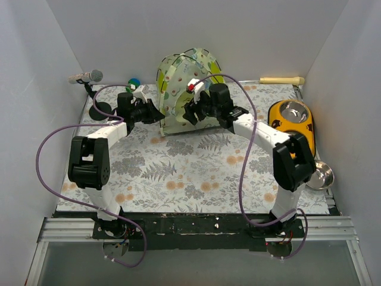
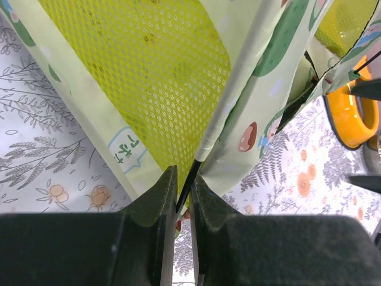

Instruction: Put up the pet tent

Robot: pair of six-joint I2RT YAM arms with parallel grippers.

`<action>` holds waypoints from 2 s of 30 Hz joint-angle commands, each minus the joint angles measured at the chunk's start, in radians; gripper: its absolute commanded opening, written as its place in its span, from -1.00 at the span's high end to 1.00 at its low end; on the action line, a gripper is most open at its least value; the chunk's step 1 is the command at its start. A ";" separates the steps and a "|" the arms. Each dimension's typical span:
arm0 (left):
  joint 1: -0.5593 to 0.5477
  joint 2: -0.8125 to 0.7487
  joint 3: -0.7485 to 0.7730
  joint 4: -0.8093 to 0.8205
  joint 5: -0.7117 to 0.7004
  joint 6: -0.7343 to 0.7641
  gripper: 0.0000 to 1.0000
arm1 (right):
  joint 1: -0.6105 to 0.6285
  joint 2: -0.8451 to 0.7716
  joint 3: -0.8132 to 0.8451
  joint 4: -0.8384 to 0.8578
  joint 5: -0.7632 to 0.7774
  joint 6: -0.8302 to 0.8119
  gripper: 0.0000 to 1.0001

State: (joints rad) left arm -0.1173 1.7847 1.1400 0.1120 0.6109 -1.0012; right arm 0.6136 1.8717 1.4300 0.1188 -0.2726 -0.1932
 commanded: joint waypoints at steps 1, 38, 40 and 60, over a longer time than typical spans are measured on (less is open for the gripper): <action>0.004 -0.038 0.017 -0.162 -0.039 0.100 0.87 | -0.014 -0.144 -0.009 -0.210 -0.118 -0.029 -0.45; 0.016 -0.294 0.293 -0.733 0.222 0.236 -0.96 | -1.072 -0.724 -0.694 -0.817 0.345 -0.707 -0.60; 0.015 -0.288 0.293 -0.744 0.222 0.237 -0.96 | -1.072 -0.706 -0.717 -0.779 0.331 -0.707 -0.53; 0.002 -0.203 0.415 -0.845 0.251 0.253 -0.96 | -0.640 -0.772 -0.438 -0.953 0.453 -0.440 0.97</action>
State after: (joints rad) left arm -0.1043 1.5879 1.5204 -0.7059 0.8330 -0.7559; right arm -0.1585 1.0912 0.8639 -0.7666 0.1192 -0.7605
